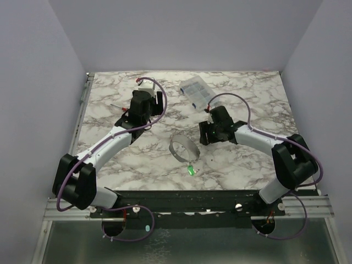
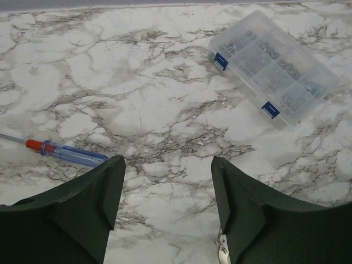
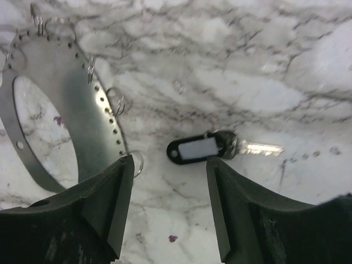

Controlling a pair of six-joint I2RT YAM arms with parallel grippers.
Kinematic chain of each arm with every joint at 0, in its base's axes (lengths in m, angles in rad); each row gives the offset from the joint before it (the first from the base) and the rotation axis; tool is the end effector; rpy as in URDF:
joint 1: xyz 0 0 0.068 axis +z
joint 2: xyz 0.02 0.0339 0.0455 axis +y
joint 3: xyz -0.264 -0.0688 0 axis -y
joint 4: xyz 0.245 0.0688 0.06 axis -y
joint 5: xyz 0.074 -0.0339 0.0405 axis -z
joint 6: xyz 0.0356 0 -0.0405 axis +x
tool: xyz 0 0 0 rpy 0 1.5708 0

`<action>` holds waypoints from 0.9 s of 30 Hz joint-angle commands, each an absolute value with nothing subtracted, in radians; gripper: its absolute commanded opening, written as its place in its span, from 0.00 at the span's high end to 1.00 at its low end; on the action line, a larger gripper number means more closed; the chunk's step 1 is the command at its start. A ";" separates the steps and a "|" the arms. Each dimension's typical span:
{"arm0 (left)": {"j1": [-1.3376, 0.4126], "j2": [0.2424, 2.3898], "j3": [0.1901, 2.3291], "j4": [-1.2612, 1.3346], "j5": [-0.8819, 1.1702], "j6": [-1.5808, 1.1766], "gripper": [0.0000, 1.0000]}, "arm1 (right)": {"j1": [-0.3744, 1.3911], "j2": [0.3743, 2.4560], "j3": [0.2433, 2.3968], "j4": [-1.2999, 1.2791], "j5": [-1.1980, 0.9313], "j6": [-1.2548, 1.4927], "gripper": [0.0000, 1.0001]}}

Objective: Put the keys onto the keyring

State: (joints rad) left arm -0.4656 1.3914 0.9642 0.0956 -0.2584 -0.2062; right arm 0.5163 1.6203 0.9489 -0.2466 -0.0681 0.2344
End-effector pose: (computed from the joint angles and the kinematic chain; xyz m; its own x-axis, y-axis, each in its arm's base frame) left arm 0.2929 -0.1370 0.2911 -0.3294 -0.0560 -0.9425 0.1540 0.9817 -0.1122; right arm 0.2847 0.1644 0.1847 -0.7947 -0.1847 -0.5782 -0.3536 0.9151 0.1937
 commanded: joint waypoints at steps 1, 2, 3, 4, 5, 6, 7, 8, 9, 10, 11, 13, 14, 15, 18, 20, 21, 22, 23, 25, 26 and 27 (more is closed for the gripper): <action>-0.526 1.383 1.003 0.065 -0.199 -0.089 0.30 | 0.570 1.516 0.876 -0.286 0.074 0.391 0.37; -0.550 1.381 0.998 0.062 -0.181 -0.045 0.30 | 0.570 1.488 0.861 -0.296 0.115 0.442 0.37; -0.578 1.377 0.992 0.059 -0.163 -0.011 0.29 | 0.570 1.452 0.843 -0.301 0.165 0.485 0.37; -0.604 1.372 0.982 0.057 -0.149 0.034 0.29 | 0.570 1.409 0.823 -0.304 0.218 0.537 0.37; -0.631 1.367 0.974 0.054 -0.125 0.069 0.28 | 0.571 1.367 0.797 -0.298 0.259 0.585 0.36; -0.658 1.362 0.964 0.050 -0.093 0.101 0.27 | 0.571 1.318 0.771 -0.285 0.284 0.608 0.35; -0.685 1.356 0.953 0.045 -0.067 0.134 0.26 | 0.570 1.273 0.751 -0.279 0.318 0.621 0.35; -0.716 1.350 0.942 0.036 -0.042 0.161 0.26 | 0.571 1.233 0.734 -0.284 0.359 0.641 0.33; -0.743 1.347 0.930 0.031 -0.024 0.180 0.26 | 0.571 1.196 0.721 -0.288 0.407 0.658 0.32; -0.774 1.346 0.919 0.027 -0.008 0.199 0.26 | 0.570 1.162 0.710 -0.291 0.446 0.666 0.30; -0.800 1.349 0.908 0.021 -0.002 0.208 0.26 | 0.571 1.130 0.706 -0.304 0.485 0.674 0.29; -0.853 1.362 0.898 0.008 -0.002 0.207 0.27 | 0.570 1.081 0.705 -0.333 0.535 0.687 0.27; -0.877 1.367 0.892 0.006 -0.007 0.198 0.27 | 0.571 1.057 0.703 -0.341 0.551 0.687 0.27; -0.912 1.374 0.890 0.007 -0.011 0.182 0.28 | 0.570 1.036 0.700 -0.347 0.562 0.690 0.26; -0.967 1.392 0.879 0.014 -0.013 0.129 0.34 | 0.571 0.984 0.680 -0.341 0.563 0.684 0.24; -0.998 1.401 0.862 0.033 -0.016 0.112 0.38 | 0.570 0.964 0.668 -0.326 0.540 0.666 0.24; -1.010 1.401 0.840 0.057 -0.024 0.108 0.39 | 0.569 0.960 0.661 -0.316 0.525 0.655 0.24; -1.020 1.401 0.811 0.088 -0.032 0.112 0.40 | 0.569 0.960 0.657 -0.313 0.517 0.650 0.24; -1.029 1.398 0.782 0.123 -0.040 0.117 0.41 | 0.570 0.961 0.654 -0.314 0.512 0.648 0.24; -1.042 1.396 0.733 0.179 -0.033 0.132 0.42 | 0.570 0.963 0.647 -0.307 0.492 0.641 0.23; -1.050 1.395 0.711 0.207 -0.030 0.138 0.42 | 0.571 0.963 0.643 -0.302 0.480 0.639 0.24; -1.058 1.395 0.693 0.232 -0.020 0.146 0.42 | 0.570 0.963 0.640 -0.296 0.469 0.635 0.24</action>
State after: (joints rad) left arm -1.0325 1.3899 0.7700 0.1097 -0.0380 0.1326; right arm 0.5720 0.9649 0.6586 -0.3080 0.4862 0.6525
